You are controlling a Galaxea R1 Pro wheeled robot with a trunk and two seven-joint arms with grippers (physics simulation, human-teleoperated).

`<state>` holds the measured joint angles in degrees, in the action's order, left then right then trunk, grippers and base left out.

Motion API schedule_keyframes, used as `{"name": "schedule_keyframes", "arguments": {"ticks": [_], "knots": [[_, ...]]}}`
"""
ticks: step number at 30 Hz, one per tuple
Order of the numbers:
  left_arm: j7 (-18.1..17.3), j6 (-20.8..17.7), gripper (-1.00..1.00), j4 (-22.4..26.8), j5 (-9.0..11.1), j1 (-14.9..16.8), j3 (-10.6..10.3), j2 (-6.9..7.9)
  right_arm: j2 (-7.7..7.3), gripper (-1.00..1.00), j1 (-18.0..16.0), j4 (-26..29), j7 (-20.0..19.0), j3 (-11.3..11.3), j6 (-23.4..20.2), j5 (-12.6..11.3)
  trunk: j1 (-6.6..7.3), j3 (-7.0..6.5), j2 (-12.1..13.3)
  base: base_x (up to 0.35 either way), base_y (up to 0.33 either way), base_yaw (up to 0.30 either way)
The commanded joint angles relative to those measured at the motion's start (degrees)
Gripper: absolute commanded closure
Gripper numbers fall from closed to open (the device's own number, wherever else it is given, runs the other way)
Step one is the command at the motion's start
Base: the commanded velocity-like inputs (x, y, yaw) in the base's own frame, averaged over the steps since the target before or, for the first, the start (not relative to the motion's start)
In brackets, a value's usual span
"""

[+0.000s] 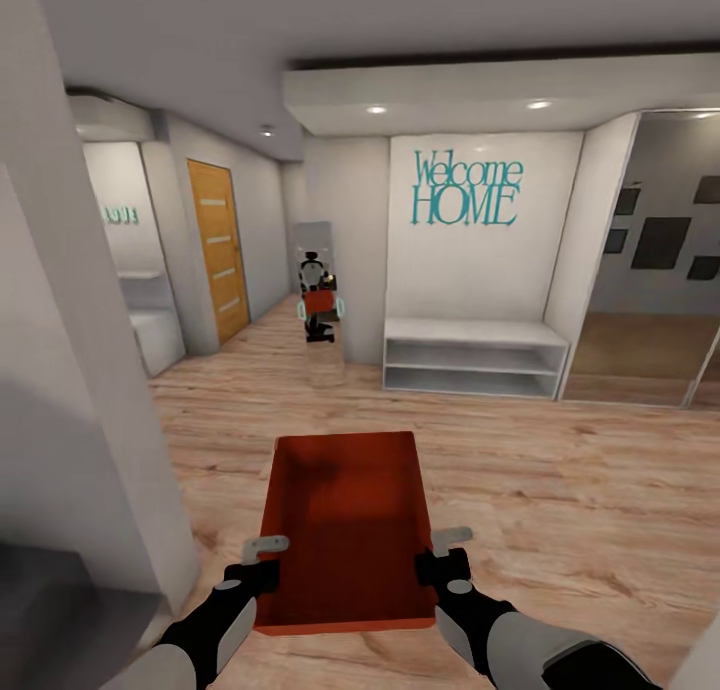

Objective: Move the two storage containers from the living room to the garage. In the garage, place one container on the floor and stack the other container on top of it (either order is fine).

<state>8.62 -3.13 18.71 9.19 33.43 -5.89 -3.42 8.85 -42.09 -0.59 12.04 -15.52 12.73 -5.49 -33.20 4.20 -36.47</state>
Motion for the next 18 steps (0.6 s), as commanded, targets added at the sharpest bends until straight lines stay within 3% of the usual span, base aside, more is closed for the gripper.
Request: {"name": "schedule_keyframes", "arguments": {"ticks": [1,18], "knots": [[0.87,1.11,1.00,0.27,-0.75,0.07,0.70,0.08,0.03,1.00,-0.04,-0.12,-0.53,2.38,0.01,-0.05,-0.05,0.11,-0.08,0.323,0.000,0.110],[0.87,1.11,1.00,0.25,-0.75,0.06,0.70,0.09,0.03,1.00,-0.02,-0.13,-0.51,2.42,0.03,-0.07,-0.05,0.11,-0.08,0.323,0.000,0.013]]}}
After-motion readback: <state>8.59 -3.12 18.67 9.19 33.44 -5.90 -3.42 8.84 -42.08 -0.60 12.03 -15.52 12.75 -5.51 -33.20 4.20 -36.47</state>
